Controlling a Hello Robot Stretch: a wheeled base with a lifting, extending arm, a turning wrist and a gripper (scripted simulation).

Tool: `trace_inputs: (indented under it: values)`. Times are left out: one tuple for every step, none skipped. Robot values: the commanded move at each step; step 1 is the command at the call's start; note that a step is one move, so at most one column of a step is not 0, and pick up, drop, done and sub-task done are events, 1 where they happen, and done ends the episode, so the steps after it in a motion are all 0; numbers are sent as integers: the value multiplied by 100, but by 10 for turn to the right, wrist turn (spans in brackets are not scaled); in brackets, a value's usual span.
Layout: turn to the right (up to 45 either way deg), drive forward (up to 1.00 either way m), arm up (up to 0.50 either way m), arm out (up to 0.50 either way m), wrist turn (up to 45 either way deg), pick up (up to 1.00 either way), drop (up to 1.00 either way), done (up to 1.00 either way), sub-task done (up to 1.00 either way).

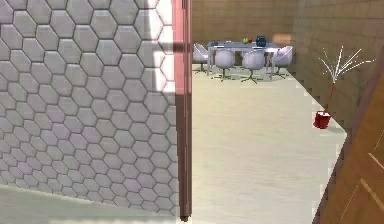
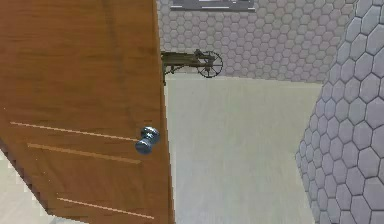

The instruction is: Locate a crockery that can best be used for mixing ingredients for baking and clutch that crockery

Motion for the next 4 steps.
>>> trace_inputs:
  values:
    - [90, 0, 0, 0, 0, 0, 0, 0, 0]
    - [0, 100, 0, 0, 0, 0, 0, 0, 0]
    - [0, 100, 0, 0, 0, 0, 0, 0, 0]
    - [0, 100, 0, 0, 0, 0, 0, 0, 0]
